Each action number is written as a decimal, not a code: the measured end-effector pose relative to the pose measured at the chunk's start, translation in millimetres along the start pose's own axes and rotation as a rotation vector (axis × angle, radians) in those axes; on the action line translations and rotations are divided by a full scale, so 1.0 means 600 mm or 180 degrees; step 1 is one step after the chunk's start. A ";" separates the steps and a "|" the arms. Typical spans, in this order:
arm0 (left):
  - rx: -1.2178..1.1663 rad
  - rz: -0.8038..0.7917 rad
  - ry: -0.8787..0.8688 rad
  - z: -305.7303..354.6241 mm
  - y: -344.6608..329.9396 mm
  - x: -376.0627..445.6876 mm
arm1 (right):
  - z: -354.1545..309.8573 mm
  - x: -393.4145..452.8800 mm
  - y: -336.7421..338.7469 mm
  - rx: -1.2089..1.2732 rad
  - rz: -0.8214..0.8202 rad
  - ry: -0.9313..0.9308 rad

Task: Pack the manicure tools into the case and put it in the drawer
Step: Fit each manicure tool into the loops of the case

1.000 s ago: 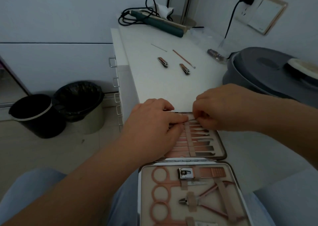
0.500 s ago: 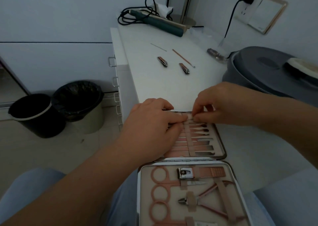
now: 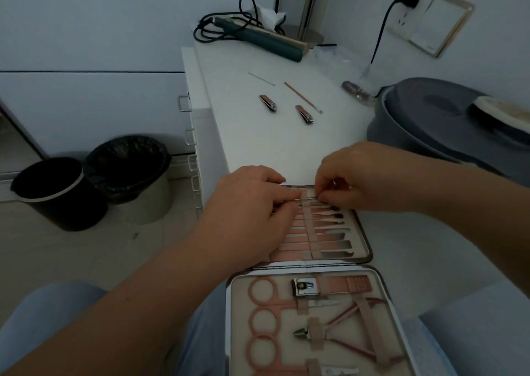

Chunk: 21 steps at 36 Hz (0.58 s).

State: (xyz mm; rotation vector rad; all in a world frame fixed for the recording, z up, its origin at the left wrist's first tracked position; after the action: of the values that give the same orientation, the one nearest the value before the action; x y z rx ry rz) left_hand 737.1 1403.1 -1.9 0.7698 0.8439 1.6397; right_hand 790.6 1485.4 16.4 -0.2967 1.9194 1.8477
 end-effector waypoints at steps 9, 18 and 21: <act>-0.0090 0.0058 -0.0033 0.000 0.003 -0.002 | 0.017 -0.006 0.006 0.0102 0.0040 -0.0040; -0.0081 0.0093 -0.0029 0.000 0.004 -0.002 | 0.012 -0.004 0.001 -0.0008 0.0118 -0.0093; -0.0055 0.0086 -0.0036 0.001 0.004 -0.003 | 0.011 -0.001 0.001 0.0071 0.0111 -0.0084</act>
State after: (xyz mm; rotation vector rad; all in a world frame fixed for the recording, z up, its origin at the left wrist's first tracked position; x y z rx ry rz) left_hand 737.0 1401.3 0.3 0.7807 0.8138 1.6630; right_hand 792.2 1492.0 17.0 -0.2319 1.9377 1.8420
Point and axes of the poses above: each hand's wrist, its own x-axis towards the middle knuckle, its own y-axis out of the back of the hand, z = x × y, the point moved 9 cm from there along x, towards the middle knuckle, and after that the axes turned 15 degrees about -z, right-handed, at the moved point
